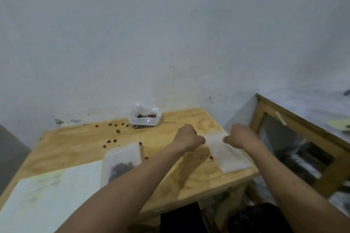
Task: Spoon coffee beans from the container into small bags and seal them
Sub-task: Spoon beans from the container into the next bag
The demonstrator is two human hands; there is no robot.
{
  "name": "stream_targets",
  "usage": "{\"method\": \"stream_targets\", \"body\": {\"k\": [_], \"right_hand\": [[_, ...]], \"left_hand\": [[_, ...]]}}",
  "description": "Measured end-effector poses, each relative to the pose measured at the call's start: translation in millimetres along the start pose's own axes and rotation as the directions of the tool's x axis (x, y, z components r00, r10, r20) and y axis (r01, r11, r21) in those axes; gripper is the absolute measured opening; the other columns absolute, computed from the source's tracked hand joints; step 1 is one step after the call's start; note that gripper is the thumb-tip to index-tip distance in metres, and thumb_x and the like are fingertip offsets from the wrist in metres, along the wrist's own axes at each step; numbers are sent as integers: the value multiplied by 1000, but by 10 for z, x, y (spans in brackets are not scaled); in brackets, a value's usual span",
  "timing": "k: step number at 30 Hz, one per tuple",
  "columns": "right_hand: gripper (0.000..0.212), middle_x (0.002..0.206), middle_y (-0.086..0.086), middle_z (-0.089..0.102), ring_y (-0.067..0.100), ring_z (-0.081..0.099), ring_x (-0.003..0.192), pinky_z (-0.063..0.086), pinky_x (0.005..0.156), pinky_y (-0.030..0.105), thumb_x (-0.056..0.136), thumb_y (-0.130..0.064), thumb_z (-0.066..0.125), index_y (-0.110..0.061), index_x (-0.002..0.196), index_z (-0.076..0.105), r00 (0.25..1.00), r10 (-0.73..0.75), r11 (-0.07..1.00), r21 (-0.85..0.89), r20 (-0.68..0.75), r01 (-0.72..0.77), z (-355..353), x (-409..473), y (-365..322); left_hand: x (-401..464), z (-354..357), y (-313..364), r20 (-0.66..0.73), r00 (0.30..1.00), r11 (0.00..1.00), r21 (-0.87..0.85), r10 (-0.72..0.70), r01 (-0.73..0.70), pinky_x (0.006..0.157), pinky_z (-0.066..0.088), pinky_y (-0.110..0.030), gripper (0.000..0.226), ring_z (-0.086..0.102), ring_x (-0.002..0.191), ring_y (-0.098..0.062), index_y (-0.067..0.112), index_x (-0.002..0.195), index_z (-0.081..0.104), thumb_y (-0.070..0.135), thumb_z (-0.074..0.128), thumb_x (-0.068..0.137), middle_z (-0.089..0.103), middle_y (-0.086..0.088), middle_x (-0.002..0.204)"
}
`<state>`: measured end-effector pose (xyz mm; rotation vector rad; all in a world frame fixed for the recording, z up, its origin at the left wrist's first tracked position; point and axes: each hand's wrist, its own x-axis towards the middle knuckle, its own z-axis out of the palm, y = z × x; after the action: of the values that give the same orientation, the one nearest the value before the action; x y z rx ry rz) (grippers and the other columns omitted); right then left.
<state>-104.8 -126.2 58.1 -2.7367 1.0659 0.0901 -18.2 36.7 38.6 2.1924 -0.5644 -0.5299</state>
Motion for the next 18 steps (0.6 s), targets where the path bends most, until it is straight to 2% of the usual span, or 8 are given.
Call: {"method": "stream_targets", "body": {"k": [3, 6, 9, 11, 13, 15, 18], "right_hand": [[28, 78, 1, 49, 19, 53, 71, 45, 62, 30, 98, -37, 62, -13, 92, 48, 995, 41, 999, -4, 92, -41, 145, 1, 120], [35, 79, 3, 51, 22, 60, 75, 53, 68, 33, 93, -35, 71, -13, 82, 47, 989, 63, 993, 88, 132, -75, 210, 62, 154], [29, 79, 5, 54, 26, 59, 78, 46, 62, 32, 91, -31, 72, -9, 83, 56, 994, 76, 992, 93, 79, -83, 287, 166, 209], [26, 79, 7, 54, 29, 59, 77, 41, 55, 31, 92, -23, 68, -10, 77, 52, 995, 101, 984, 145, 20, -102, 320, 234, 255], [27, 76, 6, 51, 28, 55, 73, 40, 55, 30, 94, -19, 64, -10, 73, 48, 993, 120, 980, 160, 5, -119, 325, 295, 295], [32, 76, 7, 49, 29, 54, 72, 41, 59, 29, 93, -19, 63, -11, 69, 44, 993, 121, 975, 189, 9, -121, 284, 323, 319], [27, 75, 11, 51, 26, 54, 71, 42, 63, 31, 91, -15, 64, -8, 71, 48, 994, 79, 910, 401, 82, -105, 94, 289, 334]], "left_hand": [[123, 217, 80, 69, 996, 998, -31, -49, 52, 55, 42, -33, 36, 52, 60, -26, 12, 70, 42, 18, 74, 87, 44, -6, 65], [197, 315, 95, 93, 992, 995, -47, -85, 90, 60, 50, -37, 28, 65, 77, -31, 6, 87, 52, 18, 77, 84, 57, -12, 83], [297, 348, 26, 83, 988, 983, -122, -131, 140, 65, 55, -42, 25, 69, 81, -36, 1, 90, 56, 8, 78, 81, 60, -19, 86], [318, 335, -12, 97, 984, 964, -204, -153, 170, 63, 52, -40, 23, 63, 72, -32, 1, 86, 53, 0, 76, 83, 58, -19, 83], [324, 317, -30, 110, 981, 952, -246, -161, 184, 61, 47, -37, 25, 56, 68, -30, 2, 81, 48, -4, 73, 85, 53, -18, 80], [344, 329, -39, 115, 979, 949, -250, -166, 190, 58, 45, -35, 26, 54, 65, -29, 2, 83, 46, 0, 72, 87, 51, -15, 76], [359, 344, -26, 72, 983, 951, -248, -171, 184, 54, 40, -33, 35, 51, 61, -25, 8, 84, 42, 22, 73, 93, 46, -8, 73]]}}
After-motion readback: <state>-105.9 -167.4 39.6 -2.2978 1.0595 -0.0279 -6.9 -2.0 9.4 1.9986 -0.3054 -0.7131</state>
